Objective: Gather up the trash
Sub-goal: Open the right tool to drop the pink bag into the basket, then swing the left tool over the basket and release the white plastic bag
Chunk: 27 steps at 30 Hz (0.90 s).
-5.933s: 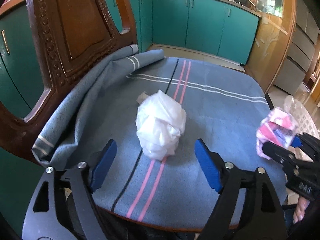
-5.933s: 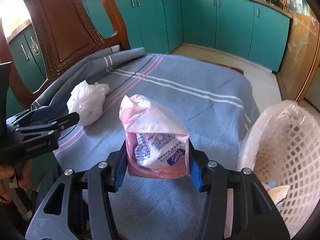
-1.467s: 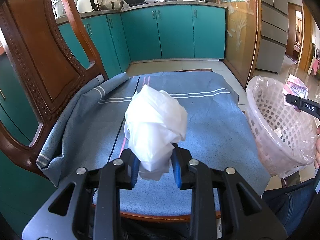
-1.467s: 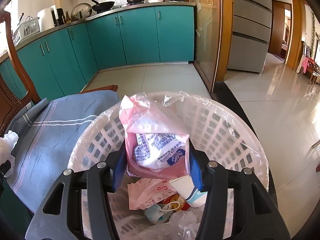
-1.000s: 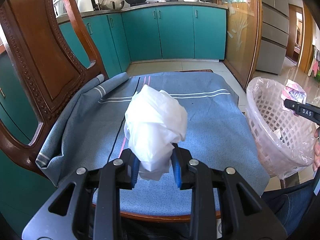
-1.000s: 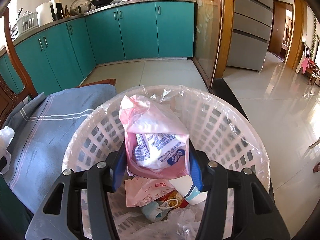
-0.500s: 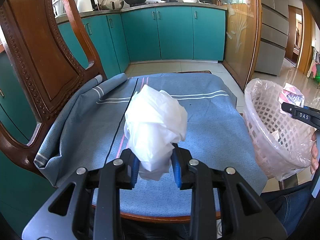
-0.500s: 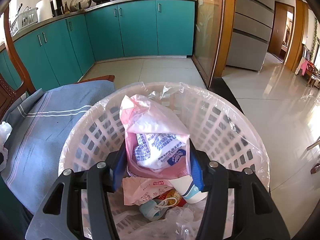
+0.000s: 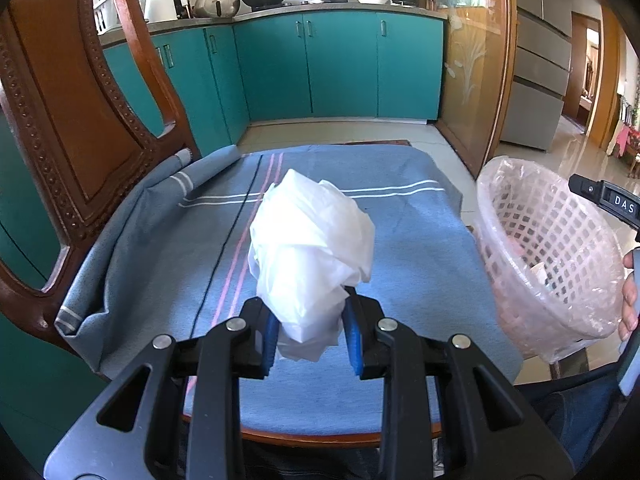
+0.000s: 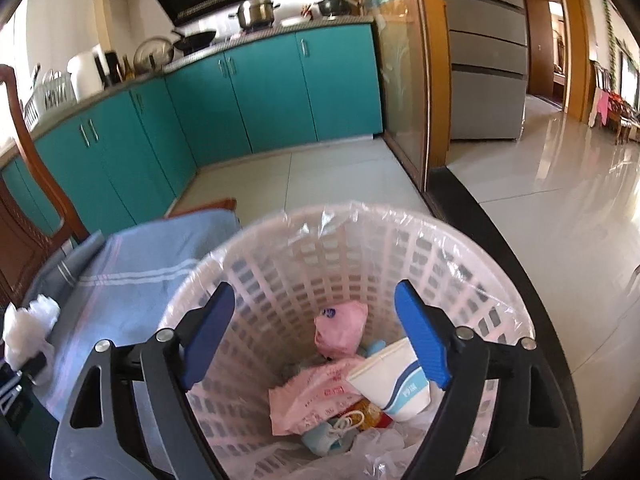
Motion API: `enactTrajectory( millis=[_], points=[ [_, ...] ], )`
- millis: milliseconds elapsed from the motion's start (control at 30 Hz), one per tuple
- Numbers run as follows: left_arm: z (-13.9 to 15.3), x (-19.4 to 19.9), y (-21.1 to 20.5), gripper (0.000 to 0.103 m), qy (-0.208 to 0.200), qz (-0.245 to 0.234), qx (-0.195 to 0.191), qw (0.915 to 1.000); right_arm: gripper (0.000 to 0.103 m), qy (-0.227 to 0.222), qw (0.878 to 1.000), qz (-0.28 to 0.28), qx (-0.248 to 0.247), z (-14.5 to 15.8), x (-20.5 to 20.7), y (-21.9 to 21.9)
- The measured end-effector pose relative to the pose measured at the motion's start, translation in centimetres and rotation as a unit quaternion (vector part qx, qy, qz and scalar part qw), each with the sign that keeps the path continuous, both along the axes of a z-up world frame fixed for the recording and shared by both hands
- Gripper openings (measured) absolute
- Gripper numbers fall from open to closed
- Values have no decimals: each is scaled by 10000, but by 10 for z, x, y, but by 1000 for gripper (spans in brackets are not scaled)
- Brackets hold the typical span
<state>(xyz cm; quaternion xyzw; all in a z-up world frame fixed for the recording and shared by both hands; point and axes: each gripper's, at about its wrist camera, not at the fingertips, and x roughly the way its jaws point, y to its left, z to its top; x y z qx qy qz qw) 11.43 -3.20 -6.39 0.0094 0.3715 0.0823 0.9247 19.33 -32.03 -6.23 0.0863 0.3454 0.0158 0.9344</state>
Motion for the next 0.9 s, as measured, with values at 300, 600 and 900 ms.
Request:
enactTrajectory(
  millis=[300,600,900],
  points=[
    [17,19,-41,29,-185,-837,-567,9947,84,-307,9951,-486,805,8,-7,-30],
    [8,59,-124,29,42,-1866,-958,9777,87,-558,9699,-1659,1694,7,-26,-94],
    [-7,73,-192,50,210,-2497,-739,9653,88,-690,9589,-2075,1810,8,-35,-114]
  ],
)
